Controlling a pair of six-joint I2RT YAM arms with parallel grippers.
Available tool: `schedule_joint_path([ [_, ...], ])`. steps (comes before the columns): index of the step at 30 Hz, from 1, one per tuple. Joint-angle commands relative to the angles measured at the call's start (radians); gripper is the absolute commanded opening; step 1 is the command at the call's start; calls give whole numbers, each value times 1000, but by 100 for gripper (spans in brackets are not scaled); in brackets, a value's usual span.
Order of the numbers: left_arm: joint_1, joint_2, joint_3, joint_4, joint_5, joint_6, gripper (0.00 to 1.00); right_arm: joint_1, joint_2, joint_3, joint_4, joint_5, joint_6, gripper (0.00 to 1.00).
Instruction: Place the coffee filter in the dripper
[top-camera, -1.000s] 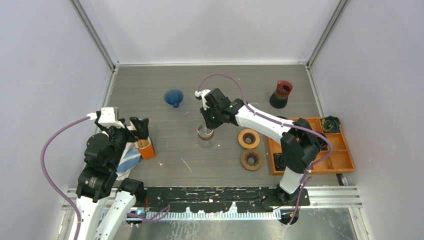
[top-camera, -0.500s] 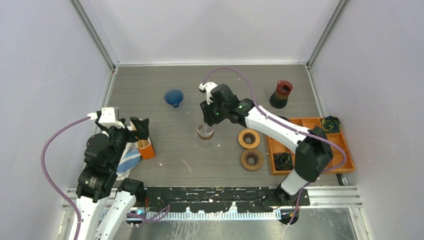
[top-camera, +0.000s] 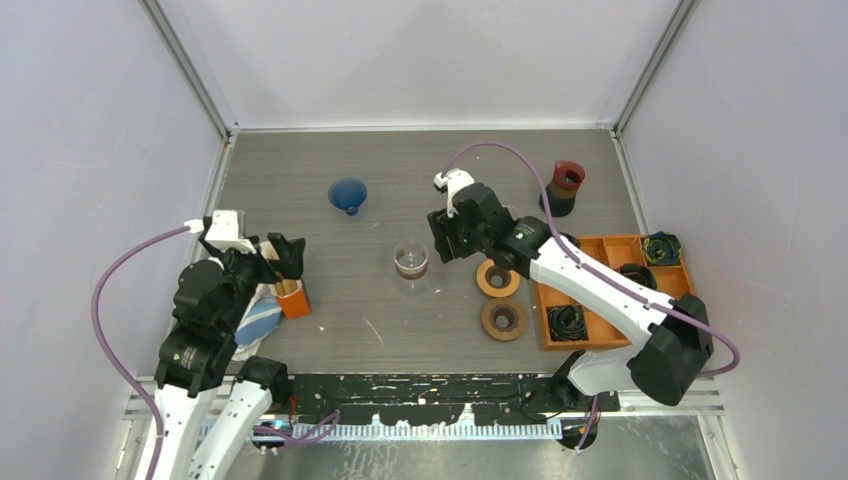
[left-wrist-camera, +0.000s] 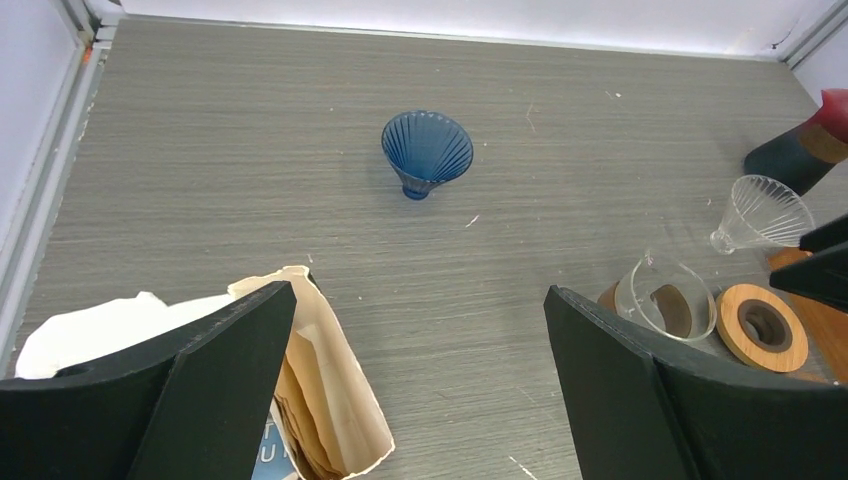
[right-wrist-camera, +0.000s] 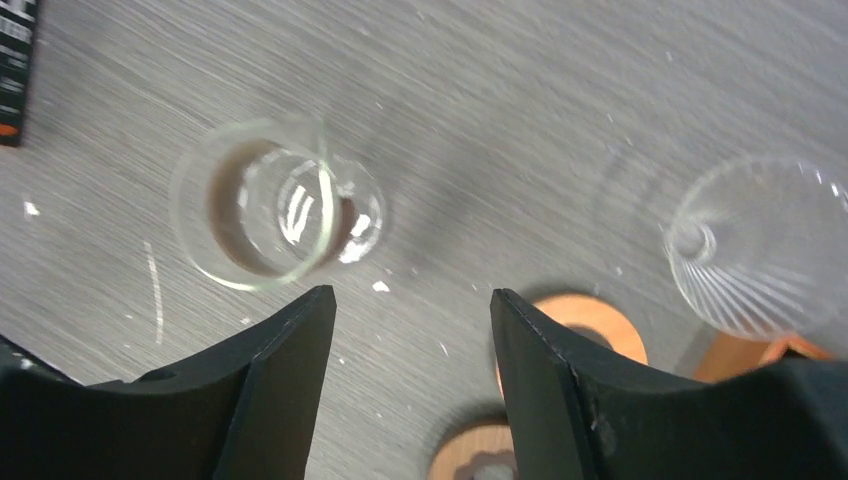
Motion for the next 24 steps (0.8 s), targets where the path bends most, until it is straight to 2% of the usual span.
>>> schedule_joint_path([
  [1,-3,25,23,33,35,21,99,-22,-90,-53,-62,132,70,66],
  [10,-2,46,34,20,44,25,99,-38,-182,-194,-174,153,249,69],
  [17,-3,57,36,18,40,26,99,-36,-163,-280,-193,52,353,69],
  [24,-2,49,36,17,36,28,99,-32,-141,-322,-214,41,431,67],
])
